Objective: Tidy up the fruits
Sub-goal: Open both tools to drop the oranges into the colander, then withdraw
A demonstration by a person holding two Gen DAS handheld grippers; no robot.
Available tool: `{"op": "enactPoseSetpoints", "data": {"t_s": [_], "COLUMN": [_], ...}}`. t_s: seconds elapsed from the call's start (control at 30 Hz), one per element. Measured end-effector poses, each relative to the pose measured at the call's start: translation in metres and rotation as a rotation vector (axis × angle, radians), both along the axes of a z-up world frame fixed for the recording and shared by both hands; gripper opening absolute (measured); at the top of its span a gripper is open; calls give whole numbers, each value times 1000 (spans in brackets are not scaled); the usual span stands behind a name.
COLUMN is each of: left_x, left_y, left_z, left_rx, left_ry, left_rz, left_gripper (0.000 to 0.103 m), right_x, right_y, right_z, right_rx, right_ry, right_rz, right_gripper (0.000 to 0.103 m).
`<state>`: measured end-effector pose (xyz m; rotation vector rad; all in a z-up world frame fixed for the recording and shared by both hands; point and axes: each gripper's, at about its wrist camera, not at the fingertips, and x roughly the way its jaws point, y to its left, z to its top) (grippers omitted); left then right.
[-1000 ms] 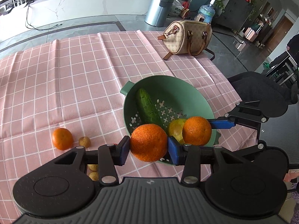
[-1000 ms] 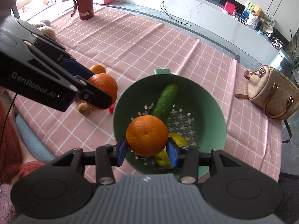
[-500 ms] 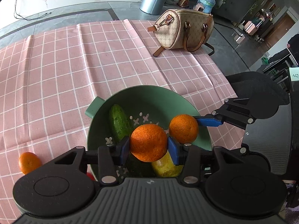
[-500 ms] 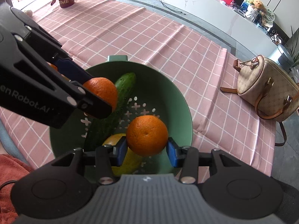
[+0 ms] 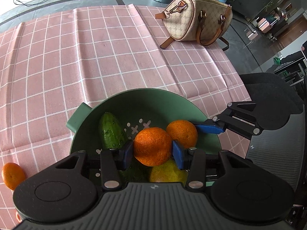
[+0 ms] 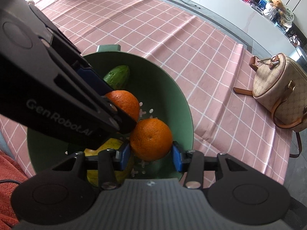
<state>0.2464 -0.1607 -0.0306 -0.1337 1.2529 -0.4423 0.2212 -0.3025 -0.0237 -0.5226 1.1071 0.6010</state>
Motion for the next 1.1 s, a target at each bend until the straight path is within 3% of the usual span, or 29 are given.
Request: {"op": "enactPoseSetpoints", "data": {"t_s": [0.53, 0.77, 1.1], "left_x": [-3, -20, -58], "left_y": [2, 11, 45], "left_z": [1, 24, 61], "left_rx": [-1, -10, 32], "left_ry": [5, -48, -155], "left_rz": [1, -4, 8], "left_gripper": [59, 59, 59], "right_x": [-3, -9, -36], "right_y": [2, 5, 15], "right_z": [4, 14, 45], "right_rx": [4, 4, 92], "right_ry": [-2, -13, -42], "right_rz": [-6, -20, -96], "right_gripper": [51, 53, 53]}}
